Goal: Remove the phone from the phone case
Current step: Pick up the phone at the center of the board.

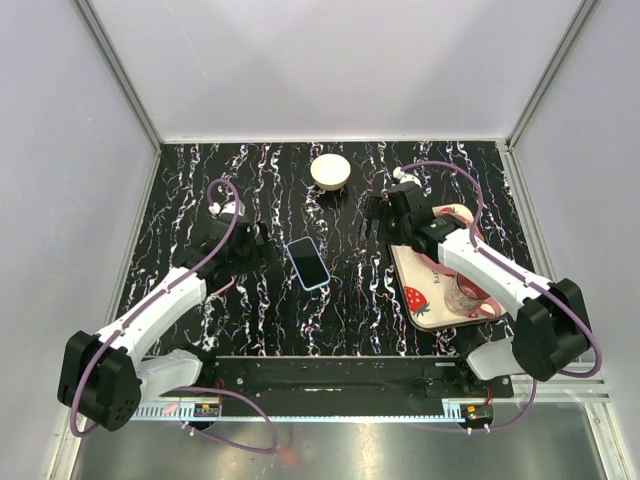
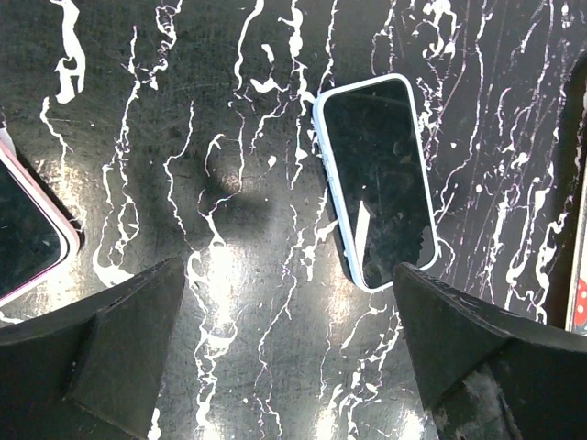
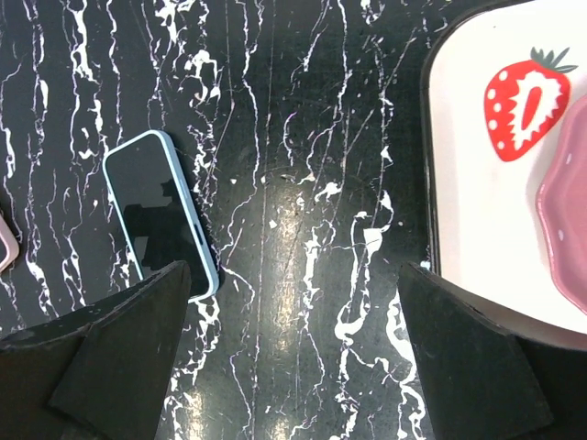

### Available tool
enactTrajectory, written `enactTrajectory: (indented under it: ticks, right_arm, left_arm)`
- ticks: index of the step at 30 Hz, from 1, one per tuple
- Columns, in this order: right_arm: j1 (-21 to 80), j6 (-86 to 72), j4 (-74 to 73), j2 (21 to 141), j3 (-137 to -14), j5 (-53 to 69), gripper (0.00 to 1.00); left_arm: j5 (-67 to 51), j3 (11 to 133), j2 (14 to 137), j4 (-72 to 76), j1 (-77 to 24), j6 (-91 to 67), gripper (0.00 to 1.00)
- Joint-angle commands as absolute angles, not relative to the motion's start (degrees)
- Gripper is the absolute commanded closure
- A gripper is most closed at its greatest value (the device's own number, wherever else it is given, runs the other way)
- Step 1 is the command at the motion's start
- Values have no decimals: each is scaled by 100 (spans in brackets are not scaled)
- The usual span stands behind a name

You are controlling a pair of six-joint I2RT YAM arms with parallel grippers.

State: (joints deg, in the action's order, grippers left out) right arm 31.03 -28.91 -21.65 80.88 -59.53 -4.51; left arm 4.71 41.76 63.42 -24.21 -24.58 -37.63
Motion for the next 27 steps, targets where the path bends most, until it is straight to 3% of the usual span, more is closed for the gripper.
enactTrajectory:
  ticks: [1,8,16,21,27]
  right_arm:
    - [3199,-2857,-2082,8024,-6003,-922,0]
    - [4102,-2681,-2575,8384,-6608,-2073,0]
    - [5228,-2883,-3049,9640,-7680,-1767,0]
    - [5440,-2707,-3217,10466,-8156,-1090,0]
    - [5440,-2505,-3462,11213,-8622,-906,0]
  left_arm:
    - [719,4429,6512,-2284,-2461,-3902,1]
    - [1300,5027,6874,-3128,-2452,-3753,1]
    - [1890,5493,6557,-4612,-1917,-3639,1]
    - [1294,5169,5995,-4483,-1311,-3700,1]
    - [1179,5010,5687,-4333,-1301,-3578,1]
